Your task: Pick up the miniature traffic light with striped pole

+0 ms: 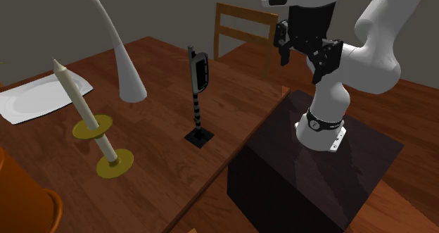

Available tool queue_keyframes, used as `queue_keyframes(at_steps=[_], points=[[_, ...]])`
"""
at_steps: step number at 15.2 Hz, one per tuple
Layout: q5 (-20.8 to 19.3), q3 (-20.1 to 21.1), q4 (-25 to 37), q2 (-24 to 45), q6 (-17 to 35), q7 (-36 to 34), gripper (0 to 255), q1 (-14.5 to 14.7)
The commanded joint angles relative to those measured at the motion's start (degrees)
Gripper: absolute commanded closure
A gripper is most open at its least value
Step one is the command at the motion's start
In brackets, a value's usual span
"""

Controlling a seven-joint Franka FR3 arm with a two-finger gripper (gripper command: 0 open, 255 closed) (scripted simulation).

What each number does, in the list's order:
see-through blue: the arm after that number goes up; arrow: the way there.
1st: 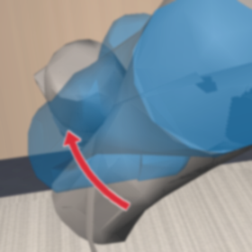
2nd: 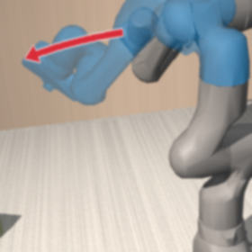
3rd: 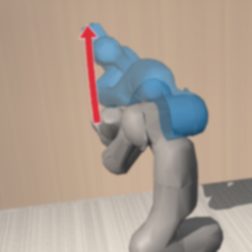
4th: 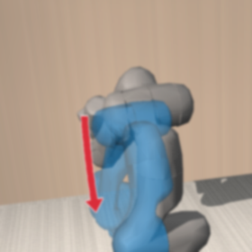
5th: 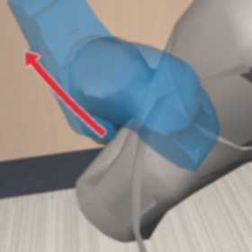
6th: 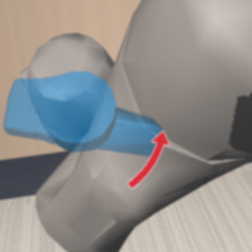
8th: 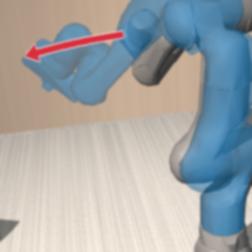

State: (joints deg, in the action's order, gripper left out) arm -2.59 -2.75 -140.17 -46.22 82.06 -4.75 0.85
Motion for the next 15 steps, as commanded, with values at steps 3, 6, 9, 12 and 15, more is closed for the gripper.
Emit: queue_keyframes(at_steps=[3,6,9,12,15], points=[[-2.7,-3.2,-0.3,-0.3,2.9,5.9,0,0.3],[-6.0,-8.2,0.0,0.2,7.7,14.7,0,1.0],[-8.4,-13.4,1.2,1.7,12.7,23.3,0,2.2],[-9.6,-18.7,3.3,4.1,17.6,32.0,0,4.0],[-9.5,-24.2,6.3,7.3,22.2,40.9,0,6.7]])
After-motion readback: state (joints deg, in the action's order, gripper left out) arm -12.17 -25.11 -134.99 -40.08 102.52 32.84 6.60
